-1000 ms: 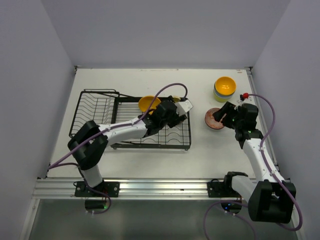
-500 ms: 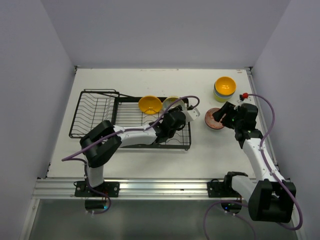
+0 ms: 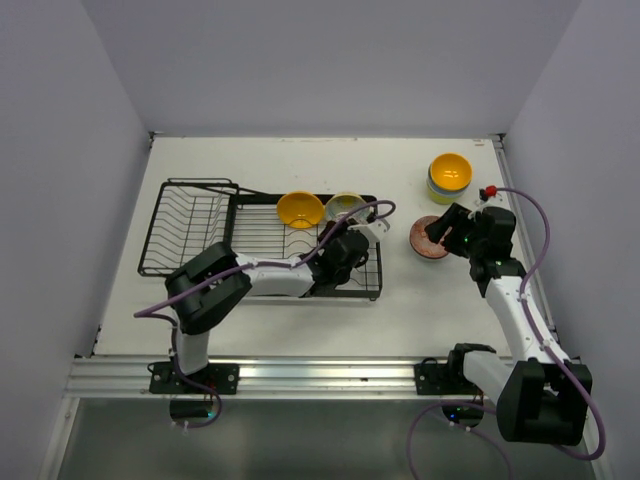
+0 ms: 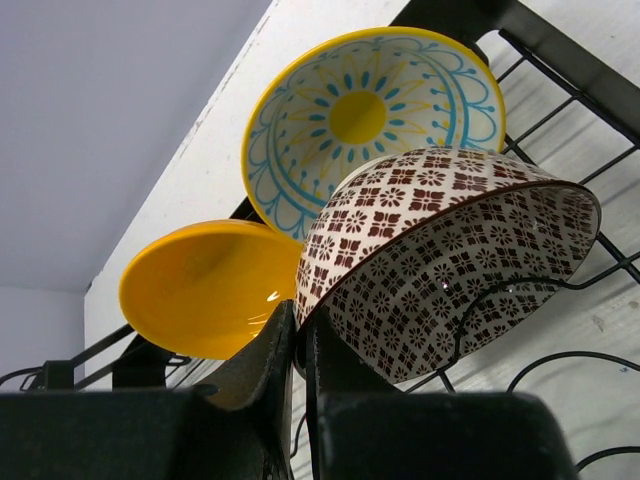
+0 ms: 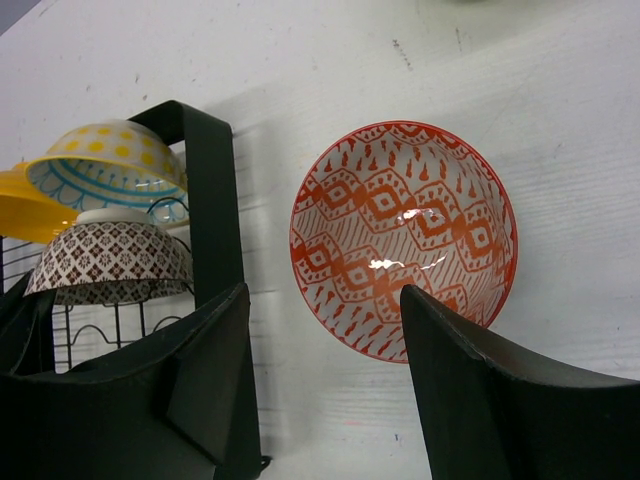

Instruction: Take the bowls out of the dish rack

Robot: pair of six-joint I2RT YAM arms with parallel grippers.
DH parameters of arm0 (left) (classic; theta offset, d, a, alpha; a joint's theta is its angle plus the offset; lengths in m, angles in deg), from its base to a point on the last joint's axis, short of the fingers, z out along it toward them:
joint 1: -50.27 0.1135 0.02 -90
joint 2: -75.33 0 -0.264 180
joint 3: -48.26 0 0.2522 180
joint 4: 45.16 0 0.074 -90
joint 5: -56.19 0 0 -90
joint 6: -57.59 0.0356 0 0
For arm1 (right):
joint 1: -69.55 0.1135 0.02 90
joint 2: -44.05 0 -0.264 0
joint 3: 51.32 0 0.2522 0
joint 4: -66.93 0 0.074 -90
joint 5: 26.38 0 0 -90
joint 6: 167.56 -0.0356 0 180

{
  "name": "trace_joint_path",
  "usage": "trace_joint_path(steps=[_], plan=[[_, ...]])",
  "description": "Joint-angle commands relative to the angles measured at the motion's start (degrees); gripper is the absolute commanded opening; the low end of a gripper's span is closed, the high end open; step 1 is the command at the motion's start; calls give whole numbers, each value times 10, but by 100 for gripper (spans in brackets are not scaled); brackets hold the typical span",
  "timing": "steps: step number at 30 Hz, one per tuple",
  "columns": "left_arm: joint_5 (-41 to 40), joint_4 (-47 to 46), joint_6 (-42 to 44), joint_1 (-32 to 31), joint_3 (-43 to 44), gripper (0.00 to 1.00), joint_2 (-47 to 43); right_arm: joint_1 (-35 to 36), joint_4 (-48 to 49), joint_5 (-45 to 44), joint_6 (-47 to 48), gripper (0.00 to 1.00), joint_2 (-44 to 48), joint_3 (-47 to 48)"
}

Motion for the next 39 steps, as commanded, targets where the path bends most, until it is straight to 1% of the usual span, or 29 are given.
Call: trace_joint_path(steps=[1, 6, 9, 13, 16, 24, 30, 32, 35, 36, 37, 38, 39], plan=[[-74, -74, 7, -7, -9, 0, 2, 1, 24, 1, -5, 66, -4, -1], [-120, -93, -13, -8, -12, 0, 6, 2, 27, 4, -6, 66, -10, -1], [-153, -97, -47, -8, -13, 0, 7, 1, 26, 4, -6, 66, -10, 0], [-160, -93, -108, -8, -11, 0, 4, 1, 26, 4, -6, 66, -10, 0], [-165, -98, -120, -8, -3, 0, 9, 1, 26, 4, -6, 66, -11, 0], [-189, -189, -82, -8, -14, 0, 13, 1, 28, 3, -7, 66, -12, -1], [-200, -230, -31, -8, -10, 0, 0, 0, 27, 3, -7, 66, -12, -1], [-199, -220, -36, -8, -2, 0, -8, 1, 25, 2, -7, 66, -10, 0], [-180, -146, -85, -8, 13, 0, -29, 1, 21, -2, -4, 66, -8, 0], [-168, -73, -107, -8, 29, 0, -36, 1, 19, -4, -3, 66, -6, 1], [-139, -39, -140, -8, 36, 0, -51, 1, 17, -5, -2, 66, -5, 2], [-130, -12, -153, -8, 40, 0, -60, 1, 15, -6, 0, 66, -4, 3], [-115, 48, -167, -8, 51, 0, -79, 0, 14, -6, 0, 66, -4, 3]])
